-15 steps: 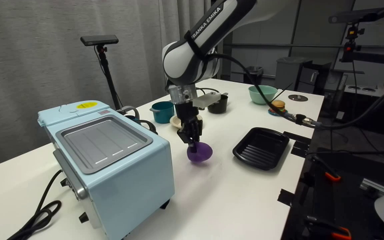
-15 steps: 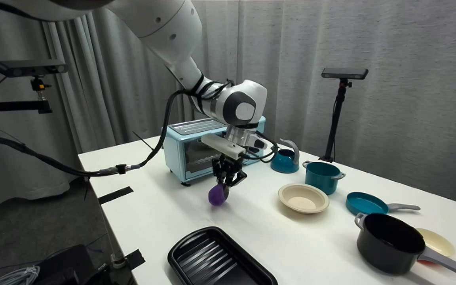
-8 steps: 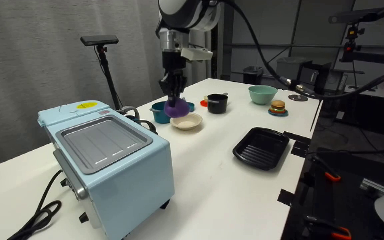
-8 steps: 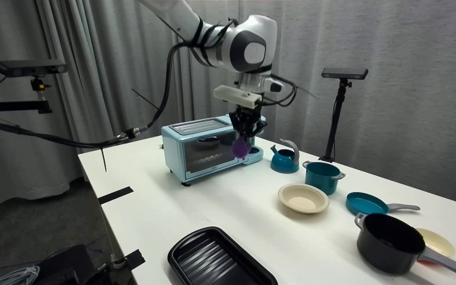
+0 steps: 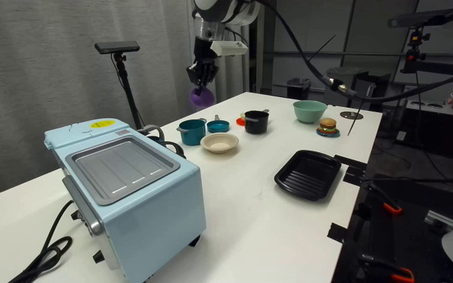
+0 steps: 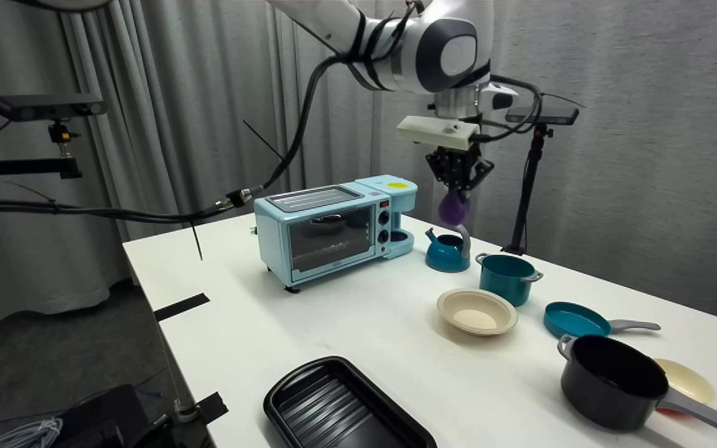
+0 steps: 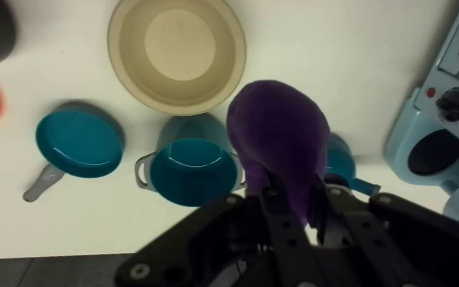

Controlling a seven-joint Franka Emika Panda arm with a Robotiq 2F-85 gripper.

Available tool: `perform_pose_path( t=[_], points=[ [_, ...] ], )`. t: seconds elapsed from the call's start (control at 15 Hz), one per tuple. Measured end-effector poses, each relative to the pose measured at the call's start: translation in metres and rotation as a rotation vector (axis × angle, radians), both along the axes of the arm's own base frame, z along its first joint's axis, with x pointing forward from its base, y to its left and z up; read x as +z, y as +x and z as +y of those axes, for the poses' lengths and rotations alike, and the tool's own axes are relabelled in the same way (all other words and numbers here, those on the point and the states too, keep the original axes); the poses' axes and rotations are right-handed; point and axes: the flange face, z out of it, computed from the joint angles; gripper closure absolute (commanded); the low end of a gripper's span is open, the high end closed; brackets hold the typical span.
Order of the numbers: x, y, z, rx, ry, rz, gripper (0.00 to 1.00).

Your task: Pick up the purple toy from the table and put it in the plate.

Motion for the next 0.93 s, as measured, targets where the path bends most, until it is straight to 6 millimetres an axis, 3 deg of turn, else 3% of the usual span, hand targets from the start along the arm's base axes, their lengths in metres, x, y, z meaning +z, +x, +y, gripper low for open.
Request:
perform_pose_path(
  t=[0.27,0.4,0.93],
  points=[
    [-0.034,0.016,-0.058,-0.093,-0.045,0.01,0.96],
    [-0.055,0.022,-0.076,-0.121,-0.056,0.032,0.96],
    [-0.142,0.031,-0.082,-0.167,-0.078,0.198,0.96]
  ],
)
